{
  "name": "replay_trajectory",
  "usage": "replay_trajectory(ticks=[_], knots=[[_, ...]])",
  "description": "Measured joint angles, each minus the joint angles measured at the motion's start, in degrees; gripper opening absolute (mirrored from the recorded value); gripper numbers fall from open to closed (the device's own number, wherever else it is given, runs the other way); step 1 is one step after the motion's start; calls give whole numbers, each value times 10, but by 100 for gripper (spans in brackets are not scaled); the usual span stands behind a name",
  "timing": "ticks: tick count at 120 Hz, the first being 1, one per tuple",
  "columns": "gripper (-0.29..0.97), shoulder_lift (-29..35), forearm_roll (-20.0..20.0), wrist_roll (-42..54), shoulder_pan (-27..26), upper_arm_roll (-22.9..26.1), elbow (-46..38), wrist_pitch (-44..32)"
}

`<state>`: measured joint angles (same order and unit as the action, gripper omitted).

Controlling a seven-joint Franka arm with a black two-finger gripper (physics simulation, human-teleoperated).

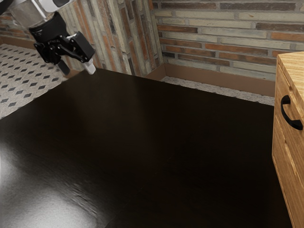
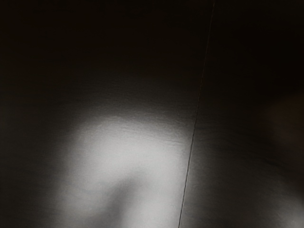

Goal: Pull the drawer handle with one arm to open the drawer

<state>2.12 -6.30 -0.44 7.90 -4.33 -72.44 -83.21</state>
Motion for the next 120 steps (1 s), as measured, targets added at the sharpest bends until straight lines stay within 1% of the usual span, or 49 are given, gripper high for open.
replay_trajectory(ticks=[4,8,21,26,38,45,56,65,86,95,120], knots=[[68,-3,0,0,17,27,2,-2],[68,-12,0,-1,21,48,2,-4],[68,-47,0,-1,-5,84,-9,-7],[68,-62,1,-1,-24,98,-10,-9],[68,-76,4,-1,-98,116,-9,-17],[68,-78,5,-2,-117,120,-9,-25],[68,-79,3,-6,-104,129,-7,-36],[68,-83,-12,-17,-94,142,-9,-54],[68,-85,-40,-62,-101,161,-13,-85],[68,-83,-51,-86,-96,173,-13,-91],[68,-83,-66,-149,-100,189,-13,-100]])
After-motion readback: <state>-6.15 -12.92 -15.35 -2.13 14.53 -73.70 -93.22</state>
